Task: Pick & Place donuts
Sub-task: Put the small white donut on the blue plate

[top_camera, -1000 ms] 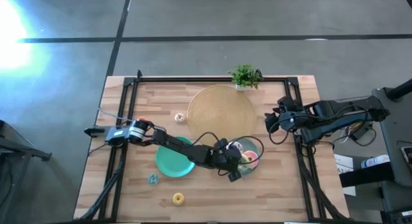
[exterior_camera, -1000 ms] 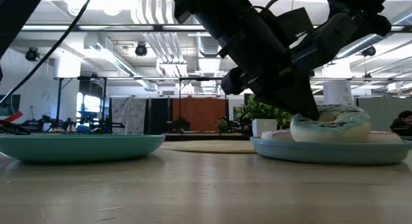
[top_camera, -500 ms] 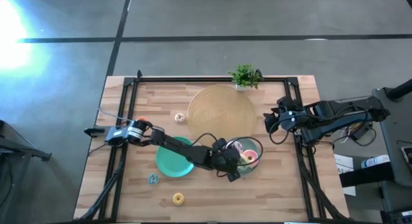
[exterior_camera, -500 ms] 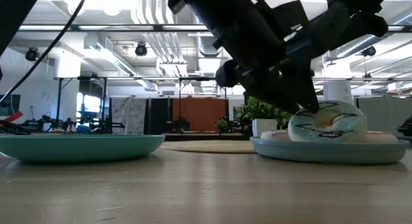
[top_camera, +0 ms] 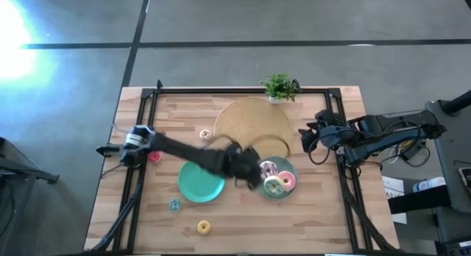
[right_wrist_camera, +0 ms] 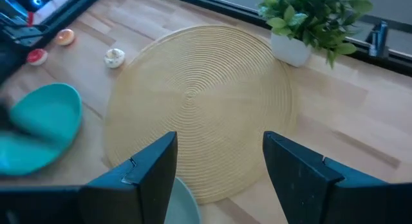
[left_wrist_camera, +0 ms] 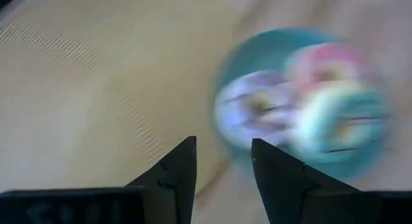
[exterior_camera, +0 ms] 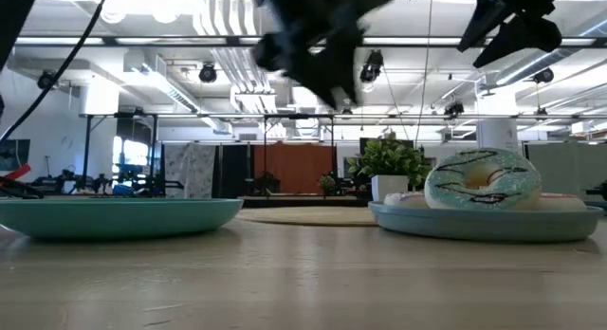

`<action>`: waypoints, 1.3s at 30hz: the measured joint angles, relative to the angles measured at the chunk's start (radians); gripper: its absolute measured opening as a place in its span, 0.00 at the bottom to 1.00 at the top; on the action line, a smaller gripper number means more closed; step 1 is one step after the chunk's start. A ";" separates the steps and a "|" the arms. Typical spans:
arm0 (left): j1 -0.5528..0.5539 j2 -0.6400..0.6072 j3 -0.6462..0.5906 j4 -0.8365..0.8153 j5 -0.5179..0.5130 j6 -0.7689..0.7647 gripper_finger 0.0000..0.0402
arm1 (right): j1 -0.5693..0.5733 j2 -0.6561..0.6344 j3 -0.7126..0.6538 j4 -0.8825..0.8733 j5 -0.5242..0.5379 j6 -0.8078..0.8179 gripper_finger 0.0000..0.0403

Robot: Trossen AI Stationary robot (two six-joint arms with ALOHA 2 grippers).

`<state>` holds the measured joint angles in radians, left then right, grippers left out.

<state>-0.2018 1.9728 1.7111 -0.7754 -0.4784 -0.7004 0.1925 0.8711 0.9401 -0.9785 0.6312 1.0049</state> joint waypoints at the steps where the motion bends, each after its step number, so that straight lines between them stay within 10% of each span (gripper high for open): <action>1: 0.033 -0.016 -0.008 -0.070 0.020 -0.042 0.31 | 0.000 0.002 -0.001 0.021 0.000 -0.009 0.54; 8: 0.270 -0.187 -0.143 -0.249 0.086 -0.048 0.31 | -0.003 0.038 -0.007 0.120 0.000 -0.067 0.54; 20: 0.737 -0.403 -0.609 -0.048 0.462 0.240 0.31 | -0.003 0.182 -0.008 0.142 -0.008 0.095 0.54; 39: 0.770 -0.314 -0.758 0.175 0.618 0.389 0.31 | -0.023 0.363 0.010 0.184 -0.015 0.260 0.54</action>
<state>0.5681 1.6586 0.9527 -0.6005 0.1392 -0.3115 0.1699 1.2339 0.9497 -0.7940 0.6159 1.2652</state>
